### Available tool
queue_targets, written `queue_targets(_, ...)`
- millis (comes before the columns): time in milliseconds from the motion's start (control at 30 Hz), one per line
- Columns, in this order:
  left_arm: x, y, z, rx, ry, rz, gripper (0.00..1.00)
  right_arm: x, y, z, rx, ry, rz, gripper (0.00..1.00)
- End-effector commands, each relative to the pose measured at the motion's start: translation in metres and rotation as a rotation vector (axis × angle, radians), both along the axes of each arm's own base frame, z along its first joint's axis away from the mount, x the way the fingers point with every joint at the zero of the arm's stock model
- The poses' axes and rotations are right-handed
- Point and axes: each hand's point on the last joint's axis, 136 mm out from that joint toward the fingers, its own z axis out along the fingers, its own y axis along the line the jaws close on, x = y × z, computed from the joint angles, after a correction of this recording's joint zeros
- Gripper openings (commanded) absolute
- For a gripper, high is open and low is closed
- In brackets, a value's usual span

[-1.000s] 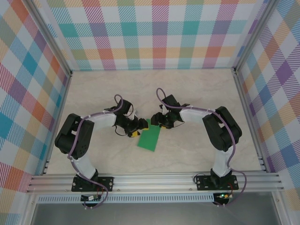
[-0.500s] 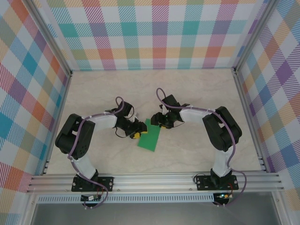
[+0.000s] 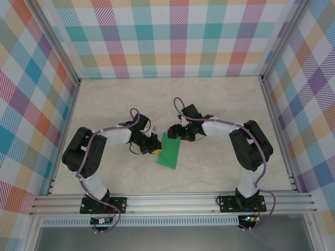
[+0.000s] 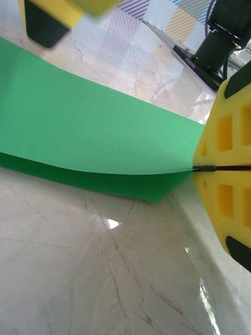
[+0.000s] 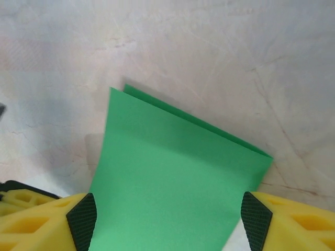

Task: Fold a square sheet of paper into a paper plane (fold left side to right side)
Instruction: Third fold the triangle at the center of the table.

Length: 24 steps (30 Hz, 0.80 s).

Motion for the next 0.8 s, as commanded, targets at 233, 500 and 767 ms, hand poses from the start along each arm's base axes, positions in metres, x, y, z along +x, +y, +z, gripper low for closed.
queue_targets(233, -0.022, -0.003, -0.004, 0.076, 0.026, 0.019, 0.06, -0.062, -0.037, 0.056, -0.14, -0.388, 0.211, 0.84)
queue_targets(500, -0.023, -0.002, -0.005, 0.094, 0.022, 0.038, 0.12, -0.116, -0.027, 0.039, -0.009, -0.335, 0.328, 0.79)
queue_targets(767, -0.023, -0.006, -0.002, 0.094, 0.005, 0.028, 0.1, -0.15, 0.032, 0.037, 0.266, -0.067, 0.378, 0.42)
